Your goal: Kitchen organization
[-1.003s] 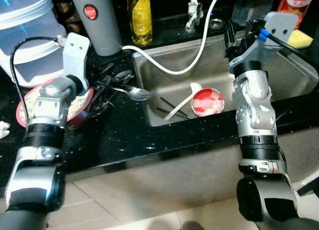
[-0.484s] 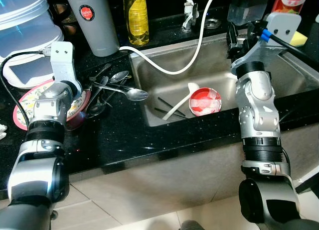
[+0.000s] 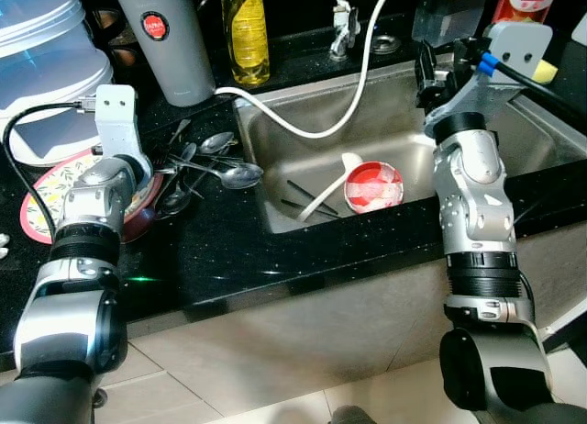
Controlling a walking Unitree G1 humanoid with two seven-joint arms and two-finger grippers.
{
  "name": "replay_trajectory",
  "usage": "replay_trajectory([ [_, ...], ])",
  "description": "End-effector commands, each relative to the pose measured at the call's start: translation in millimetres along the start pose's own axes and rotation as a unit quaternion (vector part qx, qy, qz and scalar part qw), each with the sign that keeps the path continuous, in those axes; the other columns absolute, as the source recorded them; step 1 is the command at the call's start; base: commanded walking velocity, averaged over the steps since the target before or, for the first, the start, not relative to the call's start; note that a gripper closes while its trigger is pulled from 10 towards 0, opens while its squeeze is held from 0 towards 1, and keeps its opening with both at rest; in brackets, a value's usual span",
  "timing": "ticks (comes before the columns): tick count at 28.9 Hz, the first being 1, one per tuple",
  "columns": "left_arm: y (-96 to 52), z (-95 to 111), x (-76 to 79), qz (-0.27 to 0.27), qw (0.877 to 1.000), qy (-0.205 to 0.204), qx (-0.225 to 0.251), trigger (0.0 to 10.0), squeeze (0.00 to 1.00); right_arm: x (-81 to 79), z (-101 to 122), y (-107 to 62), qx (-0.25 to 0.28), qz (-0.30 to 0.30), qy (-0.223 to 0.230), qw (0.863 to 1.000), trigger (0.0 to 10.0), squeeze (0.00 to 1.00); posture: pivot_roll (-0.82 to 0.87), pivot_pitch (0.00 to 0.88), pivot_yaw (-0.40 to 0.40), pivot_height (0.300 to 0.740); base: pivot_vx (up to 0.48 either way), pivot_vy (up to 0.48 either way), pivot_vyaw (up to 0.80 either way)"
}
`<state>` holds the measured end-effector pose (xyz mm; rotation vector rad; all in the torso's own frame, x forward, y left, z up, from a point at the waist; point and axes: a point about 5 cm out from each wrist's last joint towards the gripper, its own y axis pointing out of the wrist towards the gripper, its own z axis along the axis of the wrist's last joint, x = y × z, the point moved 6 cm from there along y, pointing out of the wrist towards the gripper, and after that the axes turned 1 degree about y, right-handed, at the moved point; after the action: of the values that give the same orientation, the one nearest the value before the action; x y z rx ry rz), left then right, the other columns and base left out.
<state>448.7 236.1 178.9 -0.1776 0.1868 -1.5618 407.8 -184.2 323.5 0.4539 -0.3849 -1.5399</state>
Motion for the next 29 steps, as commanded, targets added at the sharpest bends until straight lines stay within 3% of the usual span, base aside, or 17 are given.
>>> replay_trajectory([
  [1, -1.5, -31, -7.5, 0.015, 0.999, -0.004, -0.048, 0.0, 0.00, -4.4, 4, 2.5, 0.002, 0.006, 0.004, 1.000, 10.0, 0.00, -0.13, 0.018, 0.083, 0.740, 0.000, 0.000, 0.00],
  [4, -3.6, -28, -18.5, 0.046, 0.998, -0.023, -0.036, 0.0, 0.00, -6.0, 3, 3.1, 0.002, 0.008, 0.007, 1.000, 10.0, 0.00, -0.12, 0.014, 0.081, 0.740, 0.000, 0.000, 0.00],
  [8, -4.2, -19, -19.5, 0.051, 0.998, -0.030, -0.013, 0.0, 0.00, -6.4, 3, 3.2, 0.002, 0.008, 0.007, 1.000, 10.0, 0.00, -0.12, 0.012, 0.080, 0.740, 0.000, 0.000, 0.00],
  [9, -8.0, 11, -16.4, 0.047, 0.997, -0.024, 0.061, 0.0, 0.00, -7.1, 3, 3.5, 0.002, 0.010, 0.008, 1.000, 10.0, 0.00, -0.12, 0.008, 0.079, 0.740, 0.000, 0.000, 0.00],
  [10, -11.9, 28, -12.8, 0.040, 0.994, -0.019, 0.102, 0.0, 0.00, -7.4, 3, 3.8, 0.003, 0.010, 0.008, 1.000, 10.0, 0.00, -0.12, 0.008, 0.079, 0.740, 0.000, 0.000, 0.00],
  [13, -14.8, 38, -10.2, 0.035, 0.991, -0.016, 0.127, 0.0, 0.00, -7.5, 3, 3.8, 0.003, 0.010, 0.008, 1.000, 10.0, 0.00, -0.12, 0.007, 0.079, 0.740, 0.000, 0.000, 0.00],
  [14, -18.7, 50, -2.3, 0.013, 0.988, -0.017, 0.153, 0.0, 0.00, -7.7, 3, 4.1, 0.003, 0.011, 0.009, 1.000, 10.0, 0.00, -0.12, 0.007, 0.079, 0.740, 0.000, 0.000, 0.00],
  [15, -21.8, 57, 5.3, -0.007, 0.986, -0.015, 0.167, 2.1, 0.00, -8.0, 3, 4.3, 0.003, 0.011, 0.009, 1.000, 10.0, 0.00, -0.12, 0.007, 0.079, 0.740, 0.000, 0.000, 0.00],
  [16, -21.8, 57, 5.3, -0.007, 0.986, -0.015, 0.167, 2.1, 0.00, -8.0, 3, 4.3, 0.003, 0.011, 0.009, 1.000, 10.0, 0.00, -0.12, 0.007, 0.079, 0.740, 0.000, 0.000, 0.00],
  [17, -29.1, 70, 21.8, -0.043, 0.980, -0.002, 0.195, 10.0, 0.00, -8.8, 4, 4.8, 0.003, 0.012, 0.010, 1.000, 10.0, 0.00, -0.12, 0.002, 0.077, 0.740, 0.000, 0.000, 0.00],
  [24, -45.2, 97, 47.1, -0.082, 0.965, 0.005, 0.249, 10.0, 0.00, -10.0, 4, 5.5, 0.005, 0.013, 0.011, 1.000, 10.0, 0.00, -0.12, 0.000, 0.080, 0.740, 0.000, 0.000, 0.00],
  [27, -44.1, 93, 49.0, -0.077, 0.968, 0.025, 0.237, 10.0, 0.00, -9.6, 5, 5.4, 0.006, 0.013, 0.011, 1.000, 10.0, 0.00, -0.12, 0.001, 0.084, 0.740, 0.000, 0.000, 0.00],
  [29, -36.4, 80, 38.1, -0.039, 0.977, 0.039, 0.204, 10.0, 0.00, -9.0, 5, 5.1, 0.007, 0.012, 0.011, 1.000, 10.0, 0.00, -0.12, 0.002, 0.085, 0.740, 0.000, 0.000, 0.00],
])
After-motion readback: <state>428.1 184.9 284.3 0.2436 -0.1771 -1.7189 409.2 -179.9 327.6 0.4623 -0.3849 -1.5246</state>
